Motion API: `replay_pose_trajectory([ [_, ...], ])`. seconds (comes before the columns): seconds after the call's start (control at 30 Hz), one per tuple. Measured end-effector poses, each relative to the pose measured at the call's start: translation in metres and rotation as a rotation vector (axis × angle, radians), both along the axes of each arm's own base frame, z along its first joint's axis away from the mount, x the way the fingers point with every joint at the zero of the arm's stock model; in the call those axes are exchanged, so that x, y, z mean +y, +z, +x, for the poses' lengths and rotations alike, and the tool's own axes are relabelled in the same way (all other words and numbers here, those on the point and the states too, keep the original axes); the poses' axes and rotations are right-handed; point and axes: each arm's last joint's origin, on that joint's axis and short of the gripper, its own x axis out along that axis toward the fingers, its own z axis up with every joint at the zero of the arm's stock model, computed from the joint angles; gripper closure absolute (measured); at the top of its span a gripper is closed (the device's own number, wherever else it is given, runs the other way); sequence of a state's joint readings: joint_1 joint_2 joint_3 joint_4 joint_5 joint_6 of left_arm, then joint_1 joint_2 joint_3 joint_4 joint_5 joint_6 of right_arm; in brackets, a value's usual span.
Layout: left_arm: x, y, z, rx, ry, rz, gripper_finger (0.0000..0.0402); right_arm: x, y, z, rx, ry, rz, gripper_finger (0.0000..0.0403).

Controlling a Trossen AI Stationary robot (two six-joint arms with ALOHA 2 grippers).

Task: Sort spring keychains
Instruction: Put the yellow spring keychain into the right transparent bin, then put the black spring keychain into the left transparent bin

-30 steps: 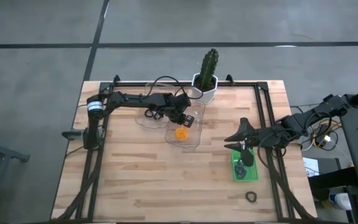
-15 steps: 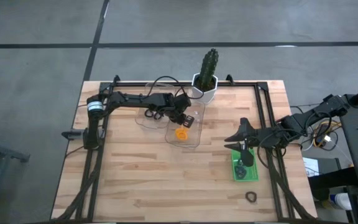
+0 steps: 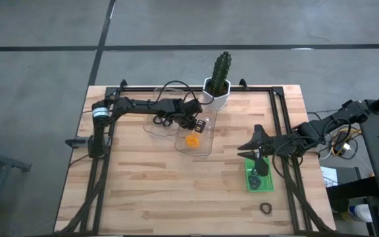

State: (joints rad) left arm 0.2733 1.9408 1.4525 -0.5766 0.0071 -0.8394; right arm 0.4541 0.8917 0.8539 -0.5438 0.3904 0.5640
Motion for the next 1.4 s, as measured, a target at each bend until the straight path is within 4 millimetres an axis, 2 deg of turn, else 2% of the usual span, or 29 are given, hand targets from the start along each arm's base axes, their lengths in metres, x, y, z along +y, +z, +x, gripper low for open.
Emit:
replay_pose_trajectory([
  [0.5, -0.006, 0.0, 0.002, 0.009, -0.09, 0.037, 0.0382, 0.0, 0.0, 0.0, 0.001, 0.0, 0.0, 0.0321],
  [0.83, -0.008, 0.001, 0.004, -0.02, -0.079, 0.028, 0.0316, 0.0, 0.0, 0.0, 0.002, 0.006, 0.003, 0.0314],
  [0.97, -0.008, 0.002, 0.004, -0.025, -0.09, 0.006, 0.0305, 0.0, -0.002, -0.001, 0.023, 0.013, 0.008, 0.0319],
  [1.03, -0.01, 0.007, 0.003, -0.038, -0.112, -0.028, 0.0303, 0.0, -0.006, -0.004, 0.083, 0.037, 0.034, 0.0322],
  [1.2, -0.017, 0.038, -0.004, -0.121, -0.178, -0.002, 0.0303, 0.003, -0.021, -0.016, 0.341, 0.082, 0.209, 0.0329],
  [1.4, -0.029, 0.082, -0.021, -0.215, -0.214, 0.072, 0.0303, 0.03, -0.031, -0.026, 0.445, 0.121, 0.35, 0.0327],
])
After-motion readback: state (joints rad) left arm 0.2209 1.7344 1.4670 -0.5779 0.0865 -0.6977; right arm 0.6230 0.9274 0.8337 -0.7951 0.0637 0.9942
